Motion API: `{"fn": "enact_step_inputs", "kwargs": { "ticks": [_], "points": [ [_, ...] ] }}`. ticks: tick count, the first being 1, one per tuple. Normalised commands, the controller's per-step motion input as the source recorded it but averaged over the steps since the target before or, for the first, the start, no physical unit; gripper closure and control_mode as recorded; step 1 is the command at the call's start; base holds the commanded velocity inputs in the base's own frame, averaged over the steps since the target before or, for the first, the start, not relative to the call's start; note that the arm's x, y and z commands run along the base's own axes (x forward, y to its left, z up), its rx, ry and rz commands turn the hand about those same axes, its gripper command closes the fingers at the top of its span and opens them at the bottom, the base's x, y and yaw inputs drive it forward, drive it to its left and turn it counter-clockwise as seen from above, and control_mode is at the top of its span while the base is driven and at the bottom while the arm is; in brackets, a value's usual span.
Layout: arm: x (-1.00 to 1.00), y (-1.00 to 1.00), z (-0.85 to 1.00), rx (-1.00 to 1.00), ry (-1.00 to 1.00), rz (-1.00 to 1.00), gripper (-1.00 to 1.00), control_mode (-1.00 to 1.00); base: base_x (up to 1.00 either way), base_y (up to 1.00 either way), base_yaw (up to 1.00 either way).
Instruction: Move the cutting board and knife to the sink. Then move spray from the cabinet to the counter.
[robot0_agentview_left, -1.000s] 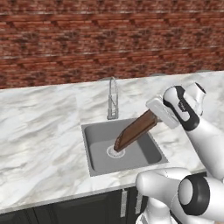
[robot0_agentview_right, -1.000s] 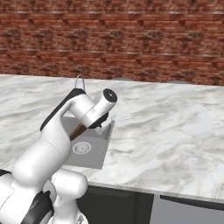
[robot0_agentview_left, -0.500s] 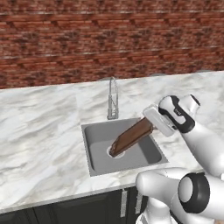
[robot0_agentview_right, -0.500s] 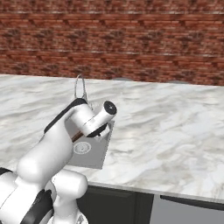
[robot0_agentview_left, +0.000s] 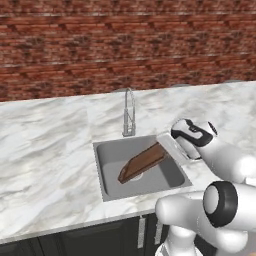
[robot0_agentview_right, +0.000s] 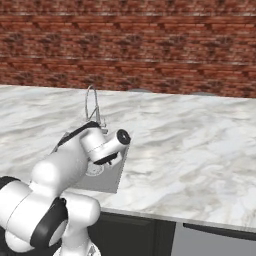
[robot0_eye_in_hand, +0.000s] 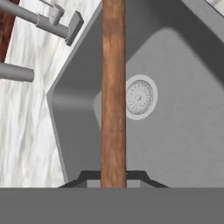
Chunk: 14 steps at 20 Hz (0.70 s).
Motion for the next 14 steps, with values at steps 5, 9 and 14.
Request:
{"fn": "enact_step_inputs", "kwargs": {
  "ticks": [5,9,14],
  "points": [
    [0.4,0.16,-0.45,0.0,0.0,0.0,1.0,-1.0,0.0,0.0,0.0],
    [0.35,0.13,-0.46,0.0,0.01,0.0,1.0,-1.0,0.0,0.0,0.0],
    [0.2,0.01,-0.41,0.0,0.05,0.0,1.0,-1.0,0.0,0.0,0.0]
  ]
}}
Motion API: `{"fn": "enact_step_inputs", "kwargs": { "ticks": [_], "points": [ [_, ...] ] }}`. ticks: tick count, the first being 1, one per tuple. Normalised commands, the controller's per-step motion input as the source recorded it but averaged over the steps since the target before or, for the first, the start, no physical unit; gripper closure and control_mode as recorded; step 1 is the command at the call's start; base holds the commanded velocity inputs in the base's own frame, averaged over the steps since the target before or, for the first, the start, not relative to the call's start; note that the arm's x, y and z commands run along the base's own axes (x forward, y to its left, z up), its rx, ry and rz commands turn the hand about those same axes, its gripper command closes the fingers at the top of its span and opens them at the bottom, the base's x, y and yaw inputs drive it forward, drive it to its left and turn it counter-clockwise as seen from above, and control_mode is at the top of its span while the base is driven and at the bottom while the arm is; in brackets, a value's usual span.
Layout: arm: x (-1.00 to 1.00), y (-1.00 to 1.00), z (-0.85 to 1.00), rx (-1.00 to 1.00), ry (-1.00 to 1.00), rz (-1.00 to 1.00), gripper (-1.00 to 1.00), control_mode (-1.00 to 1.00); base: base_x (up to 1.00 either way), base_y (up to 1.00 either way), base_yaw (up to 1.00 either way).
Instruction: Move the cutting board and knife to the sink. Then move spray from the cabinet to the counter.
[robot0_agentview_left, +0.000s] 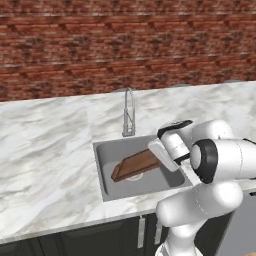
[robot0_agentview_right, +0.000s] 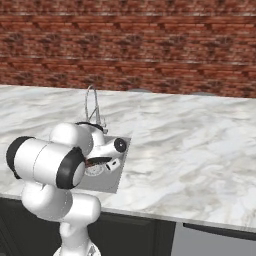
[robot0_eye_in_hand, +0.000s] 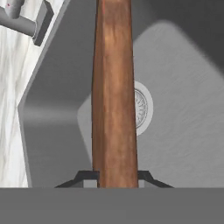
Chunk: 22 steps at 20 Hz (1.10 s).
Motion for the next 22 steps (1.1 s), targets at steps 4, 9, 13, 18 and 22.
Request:
{"fn": "enact_step_inputs", "kwargs": {
  "ticks": [4,9,13,18,22],
  "points": [
    [0.04,0.0,-0.04,0.0,0.05,0.0,1.0,-1.0,0.0,0.0,0.0],
    [-0.01,0.0,-0.01,0.0,0.0,0.0,1.0,-1.0,0.0,0.0,0.0],
    [-0.06,0.02,0.08,0.0,-0.01,0.0,-1.0,-1.0,0.0,0.0,0.0],
    [-0.42,-0.11,0.87,0.04,-0.1,-0.07,-1.0,-1.0,0.0,0.0,0.0],
    [-0.61,-0.32,1.0,0.0,-0.03,-0.1,-1.0,-1.0,0.0,0.0,0.0]
  ]
}}
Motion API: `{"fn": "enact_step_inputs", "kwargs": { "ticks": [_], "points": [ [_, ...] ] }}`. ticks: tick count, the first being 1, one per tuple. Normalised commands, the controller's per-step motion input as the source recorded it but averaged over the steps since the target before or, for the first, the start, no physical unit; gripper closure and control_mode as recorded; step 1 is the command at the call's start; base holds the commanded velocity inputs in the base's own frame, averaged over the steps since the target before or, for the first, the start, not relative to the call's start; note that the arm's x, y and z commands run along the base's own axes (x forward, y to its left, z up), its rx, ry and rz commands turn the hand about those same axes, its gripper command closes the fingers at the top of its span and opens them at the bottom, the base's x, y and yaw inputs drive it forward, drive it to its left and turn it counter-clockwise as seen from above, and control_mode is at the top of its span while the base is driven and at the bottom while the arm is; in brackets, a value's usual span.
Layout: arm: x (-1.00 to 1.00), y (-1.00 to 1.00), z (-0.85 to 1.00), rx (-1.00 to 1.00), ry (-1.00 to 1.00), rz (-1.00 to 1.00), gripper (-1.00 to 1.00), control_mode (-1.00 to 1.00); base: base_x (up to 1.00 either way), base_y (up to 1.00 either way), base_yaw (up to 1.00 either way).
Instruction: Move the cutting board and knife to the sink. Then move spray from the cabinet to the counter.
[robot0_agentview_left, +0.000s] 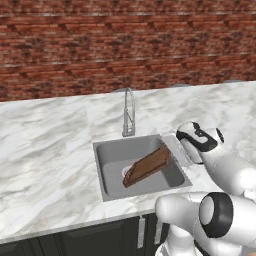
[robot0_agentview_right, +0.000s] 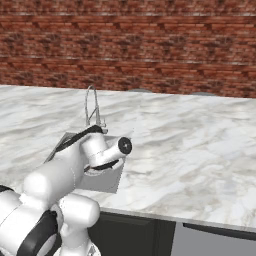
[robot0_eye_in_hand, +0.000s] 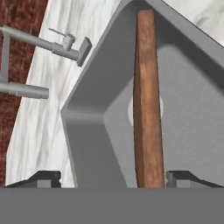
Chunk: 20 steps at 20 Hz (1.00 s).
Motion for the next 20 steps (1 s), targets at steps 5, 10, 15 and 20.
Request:
{"fn": "enact_step_inputs", "kwargs": {
  "ticks": [5,10,15,20],
  "points": [
    [-0.7,-0.38,0.96,0.0,0.0,-0.1,-1.0,-1.0,0.0,0.0,0.0],
    [-0.77,-0.65,0.79,0.0,0.0,0.0,-1.0,-1.0,0.0,0.0,0.0],
    [-0.62,-0.13,1.0,-0.02,0.02,-0.02,-1.0,-1.0,0.0,0.0,0.0],
    [-0.37,0.18,1.0,-0.2,0.12,-0.06,-1.0,-1.0,0.0,0.0,0.0]
  ]
}}
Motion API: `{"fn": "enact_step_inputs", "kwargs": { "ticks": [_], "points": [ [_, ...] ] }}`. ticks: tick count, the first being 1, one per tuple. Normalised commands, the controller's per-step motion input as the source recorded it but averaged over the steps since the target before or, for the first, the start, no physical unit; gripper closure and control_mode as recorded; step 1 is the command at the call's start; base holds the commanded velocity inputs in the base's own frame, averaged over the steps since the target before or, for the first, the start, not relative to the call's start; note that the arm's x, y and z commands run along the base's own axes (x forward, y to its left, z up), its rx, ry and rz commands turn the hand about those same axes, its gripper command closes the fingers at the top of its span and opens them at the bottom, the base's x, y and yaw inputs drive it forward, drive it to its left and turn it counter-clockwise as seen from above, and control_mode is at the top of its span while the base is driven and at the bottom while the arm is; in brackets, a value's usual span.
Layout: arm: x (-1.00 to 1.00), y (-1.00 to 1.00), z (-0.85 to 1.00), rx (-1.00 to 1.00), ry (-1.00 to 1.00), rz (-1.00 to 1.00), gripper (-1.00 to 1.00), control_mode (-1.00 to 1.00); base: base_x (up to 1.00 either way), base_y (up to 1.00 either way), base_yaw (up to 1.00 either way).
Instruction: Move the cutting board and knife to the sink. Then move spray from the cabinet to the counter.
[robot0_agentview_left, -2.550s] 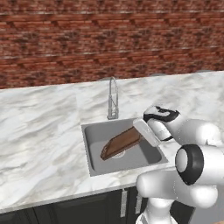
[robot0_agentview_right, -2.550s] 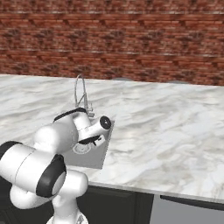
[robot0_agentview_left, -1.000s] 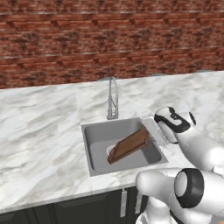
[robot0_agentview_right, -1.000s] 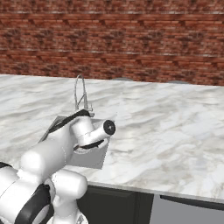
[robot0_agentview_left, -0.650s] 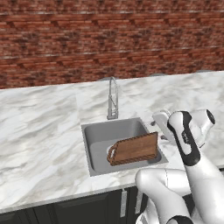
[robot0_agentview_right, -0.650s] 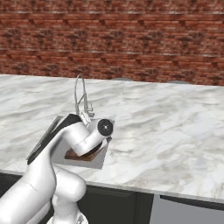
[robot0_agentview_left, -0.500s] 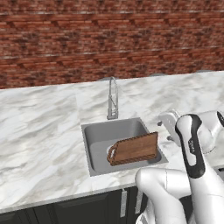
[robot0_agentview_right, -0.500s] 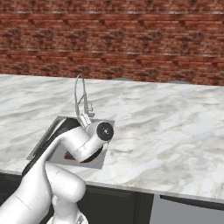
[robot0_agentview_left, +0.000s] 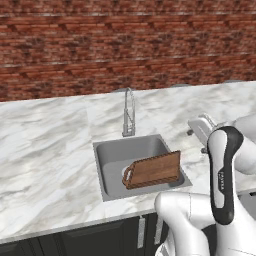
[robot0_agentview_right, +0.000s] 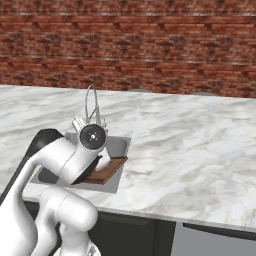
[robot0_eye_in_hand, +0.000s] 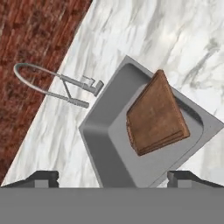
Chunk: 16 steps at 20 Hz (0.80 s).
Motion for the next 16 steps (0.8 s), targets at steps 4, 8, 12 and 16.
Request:
{"fn": "enact_step_inputs", "kwargs": {
  "ticks": [4,8,12,16],
  "points": [
    [-0.34,0.36,1.0,-0.35,0.2,-0.08,-1.0,-1.0,0.0,0.0,0.0],
    [-0.52,0.23,0.95,-0.44,0.25,-0.05,-1.0,-1.0,0.0,0.0,0.0],
    [-0.14,0.08,0.24,-0.16,0.08,-0.02,-1.0,-1.0,0.0,0.0,0.0],
    [0.0,0.0,0.0,0.0,0.0,0.0,-1.0,-1.0,0.0,0.0,0.0]
  ]
}}
